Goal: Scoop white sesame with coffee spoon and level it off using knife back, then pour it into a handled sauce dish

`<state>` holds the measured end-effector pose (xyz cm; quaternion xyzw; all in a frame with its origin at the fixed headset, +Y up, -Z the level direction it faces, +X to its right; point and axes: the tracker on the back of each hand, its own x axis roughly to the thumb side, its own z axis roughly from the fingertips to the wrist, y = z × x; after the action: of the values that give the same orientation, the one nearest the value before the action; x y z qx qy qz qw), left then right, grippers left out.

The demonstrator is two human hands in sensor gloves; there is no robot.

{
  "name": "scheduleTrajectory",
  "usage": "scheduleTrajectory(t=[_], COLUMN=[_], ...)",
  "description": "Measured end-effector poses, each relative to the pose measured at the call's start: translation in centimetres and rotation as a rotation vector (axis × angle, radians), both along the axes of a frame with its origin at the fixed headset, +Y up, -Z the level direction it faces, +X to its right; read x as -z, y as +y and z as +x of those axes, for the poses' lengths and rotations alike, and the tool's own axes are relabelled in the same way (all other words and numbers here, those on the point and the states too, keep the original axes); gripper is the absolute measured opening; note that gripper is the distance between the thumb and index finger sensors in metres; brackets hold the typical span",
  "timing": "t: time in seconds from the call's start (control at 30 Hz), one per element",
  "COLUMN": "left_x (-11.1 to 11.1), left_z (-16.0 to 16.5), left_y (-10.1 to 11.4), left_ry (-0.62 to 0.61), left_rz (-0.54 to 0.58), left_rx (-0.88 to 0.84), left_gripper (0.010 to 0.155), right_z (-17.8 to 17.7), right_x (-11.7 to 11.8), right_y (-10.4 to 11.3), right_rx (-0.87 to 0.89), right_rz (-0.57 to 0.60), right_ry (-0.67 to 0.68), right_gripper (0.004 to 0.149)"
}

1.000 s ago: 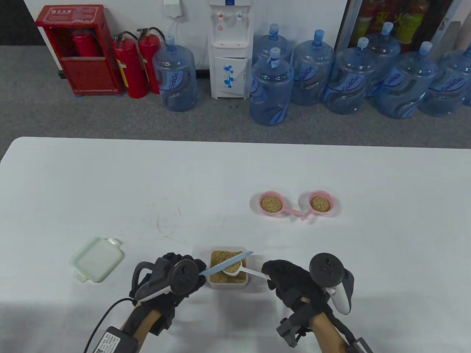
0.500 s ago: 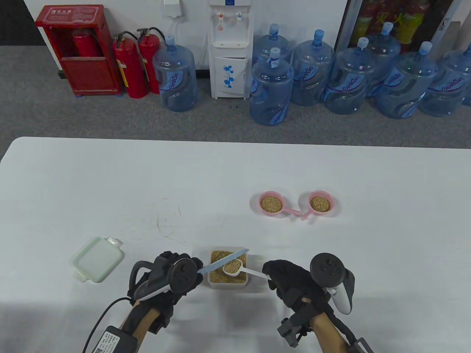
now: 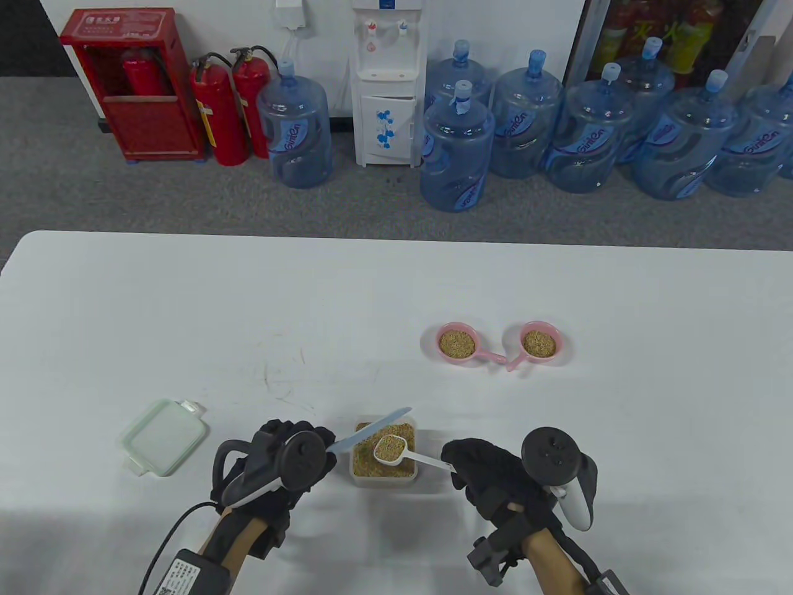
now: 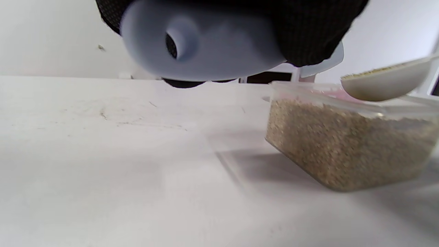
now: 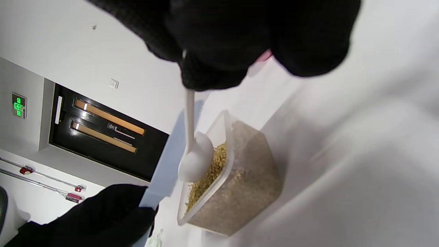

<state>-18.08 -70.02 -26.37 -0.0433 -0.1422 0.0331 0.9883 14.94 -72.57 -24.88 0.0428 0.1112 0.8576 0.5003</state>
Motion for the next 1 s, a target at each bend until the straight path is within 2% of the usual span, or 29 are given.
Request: scheduleTrajectory(t=[0.23, 0.47, 0.63, 0.73, 1.0], left_x=[1.0, 2.8, 3.8, 4.2, 4.5], left_z=[-3.0, -7.0, -8.1, -8.2, -8.0], left_y=[0.1, -1.8, -4.0, -4.8, -4.9], left_ry=[0.197, 0.391, 0.461, 0.479, 0.488], left_rz=[0.036, -0.071, -0.148, -0.155, -0.149], left_rx=[-0.059, -0.128, -0.087, -0.056, -0.018], left_gripper=[0.041, 0.041, 0.043, 0.043, 0.044], right_z=[0.1, 0.1, 0.0, 0.0, 0.0], right_x=[0.0, -0.1, -0.1, -0.1, -0.1], right_y=[0.1, 0.1, 0.1, 0.1, 0.1], right_rx=[0.002, 0.001, -0.004, -0.006, -0.006], right_rz=[0.005, 0.004, 0.000, -0.001, -0.002], right_ry=[-0.007, -0.011, -0.009, -0.008, -0.006], right_gripper=[0.043, 0.043, 0.043, 0.043, 0.043])
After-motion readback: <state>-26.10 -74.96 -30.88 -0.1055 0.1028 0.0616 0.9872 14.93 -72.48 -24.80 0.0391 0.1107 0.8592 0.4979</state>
